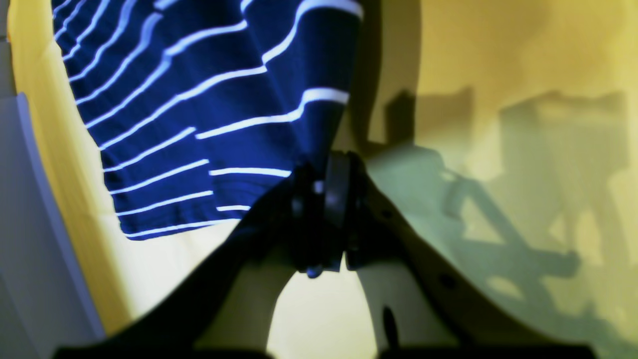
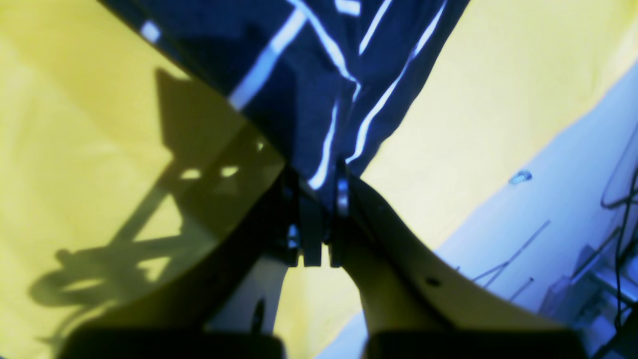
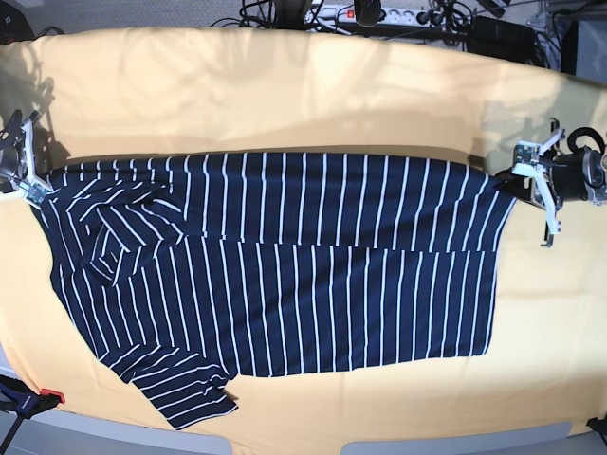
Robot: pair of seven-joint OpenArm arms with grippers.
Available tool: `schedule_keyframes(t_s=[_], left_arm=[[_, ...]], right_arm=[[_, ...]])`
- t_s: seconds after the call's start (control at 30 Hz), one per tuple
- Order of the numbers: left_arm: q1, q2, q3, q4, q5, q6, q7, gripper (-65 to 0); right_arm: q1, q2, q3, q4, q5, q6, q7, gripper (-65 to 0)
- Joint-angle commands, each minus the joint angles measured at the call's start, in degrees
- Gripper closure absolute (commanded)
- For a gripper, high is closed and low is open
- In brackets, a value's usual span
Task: Fold the T-shirt properly
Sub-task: 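Pull the shirt edge back toward the robot with both grippers, flattening it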
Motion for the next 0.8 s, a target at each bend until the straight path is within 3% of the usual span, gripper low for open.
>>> schedule_keyframes(t_s=[0.0,0.13,0.23,0.37,0.47,0.77], left_arm=[[-0.81,-2.32,-0.76,0.37,-0.28,0.13,-1.07,0.0],[-0.81,-3.61,-0.76,0.37,-0.26,-3.55,-5.27,0.0],[-0.81,-4.46,-0.76,0.37,0.17,-3.55,-8.35,0.0],[-0.81,-5.14,-0.76,0.37,1.49,-3.55,-8.31,0.0],[-0.81,-5.29,-0.76,0.37,1.46,-3.55,-8.31,0.0],[-0.81,-5.29,-0.76,0.37,1.42,-3.55,-9.40,0.0]], right_arm=[[0.63,2.10,0.72,0.74,0.50,0.28,-0.96,0.0],[0.63,2.29,0.72,2.49,4.37,4.11,-6.56,0.0],[0.63,3.65,0.72,4.48,9.86,5.86,-11.08,0.0],[0.63,6.67,0.72,7.15,16.50,6.56,-16.63,0.0],[0.42,8.48,0.72,7.28,20.24,6.54,-17.09,0.0],[-7.21,11.15,0.92,7.30,18.97,4.83,-16.92,0.0]])
